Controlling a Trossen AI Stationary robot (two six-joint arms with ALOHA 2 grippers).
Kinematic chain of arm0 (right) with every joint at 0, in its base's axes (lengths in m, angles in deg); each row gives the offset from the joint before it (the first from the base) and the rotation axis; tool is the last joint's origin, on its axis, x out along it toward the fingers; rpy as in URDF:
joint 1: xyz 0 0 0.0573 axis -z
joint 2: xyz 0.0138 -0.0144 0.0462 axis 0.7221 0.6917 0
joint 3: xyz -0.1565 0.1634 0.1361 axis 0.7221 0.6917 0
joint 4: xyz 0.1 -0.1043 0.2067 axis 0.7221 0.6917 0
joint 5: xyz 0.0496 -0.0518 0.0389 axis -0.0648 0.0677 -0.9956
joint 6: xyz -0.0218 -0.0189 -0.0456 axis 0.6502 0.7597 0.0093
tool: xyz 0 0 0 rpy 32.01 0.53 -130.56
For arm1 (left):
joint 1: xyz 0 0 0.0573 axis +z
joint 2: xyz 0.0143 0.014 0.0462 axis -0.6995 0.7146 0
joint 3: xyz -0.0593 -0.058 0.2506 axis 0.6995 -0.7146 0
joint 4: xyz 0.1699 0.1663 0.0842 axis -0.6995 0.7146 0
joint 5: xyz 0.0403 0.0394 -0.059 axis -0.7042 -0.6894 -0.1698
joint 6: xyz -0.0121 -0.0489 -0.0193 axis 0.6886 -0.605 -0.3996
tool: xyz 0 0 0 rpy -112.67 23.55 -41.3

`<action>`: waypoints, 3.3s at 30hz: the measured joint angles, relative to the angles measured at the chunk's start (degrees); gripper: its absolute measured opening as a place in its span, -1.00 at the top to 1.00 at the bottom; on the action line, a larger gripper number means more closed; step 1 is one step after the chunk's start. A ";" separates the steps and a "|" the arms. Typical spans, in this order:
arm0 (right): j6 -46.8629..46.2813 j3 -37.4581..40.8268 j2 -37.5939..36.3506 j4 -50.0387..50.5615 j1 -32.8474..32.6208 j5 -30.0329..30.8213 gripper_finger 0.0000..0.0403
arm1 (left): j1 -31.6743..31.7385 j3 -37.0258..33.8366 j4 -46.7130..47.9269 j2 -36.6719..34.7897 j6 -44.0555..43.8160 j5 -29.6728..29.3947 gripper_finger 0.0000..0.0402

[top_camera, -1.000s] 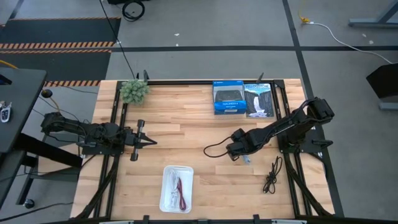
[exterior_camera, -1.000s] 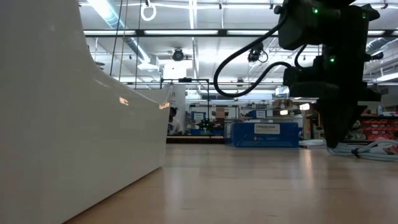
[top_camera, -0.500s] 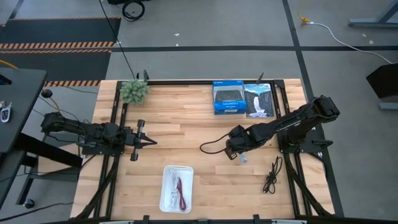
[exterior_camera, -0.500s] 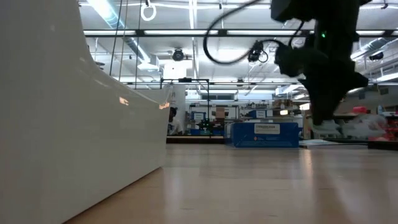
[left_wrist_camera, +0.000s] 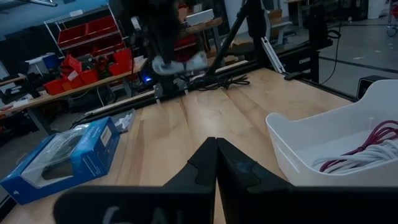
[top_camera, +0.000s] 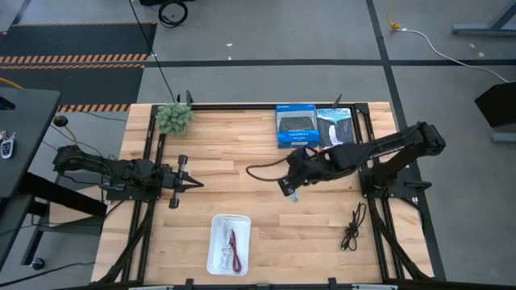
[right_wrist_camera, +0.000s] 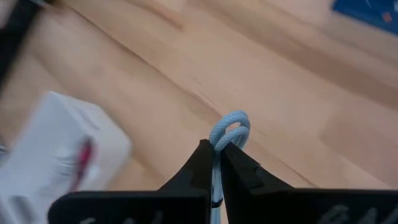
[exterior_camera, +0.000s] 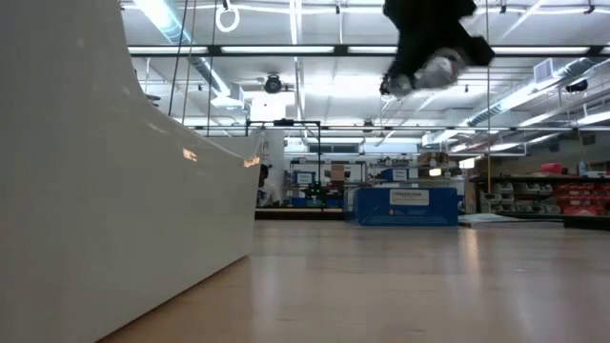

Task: Pick and place USB-C Cables
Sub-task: Put the blue charger cable into the bin

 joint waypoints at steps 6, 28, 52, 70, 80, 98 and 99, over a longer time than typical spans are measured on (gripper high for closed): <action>3.75 -9.27 0.00 0.00 1.15 2.35 0.91 | -0.02 0.02 0.00 0.00 0.00 0.00 0.94; 17.77 -24.97 0.49 -17.02 1.64 -1.44 0.91 | 0.00 0.00 0.00 -0.02 0.00 0.02 0.94; 15.36 -24.83 20.21 -49.89 -2.41 -3.02 0.91 | 0.00 0.02 0.00 -0.02 0.00 0.02 0.94; 38.50 -58.28 40.22 -30.60 -5.51 -8.45 0.91 | 0.00 0.02 0.02 -0.02 0.00 0.00 0.94; 79.66 -58.95 45.58 -25.48 -7.69 -14.99 0.90 | -0.01 0.02 0.01 -0.02 0.00 0.00 0.94; 98.83 -55.07 49.63 -11.09 -10.77 -11.00 0.90 | -0.02 0.02 0.09 0.00 0.00 0.02 0.94; 100.81 -55.10 49.84 -11.23 -10.96 -10.93 0.90 | -0.02 0.00 0.07 0.00 0.00 0.02 0.94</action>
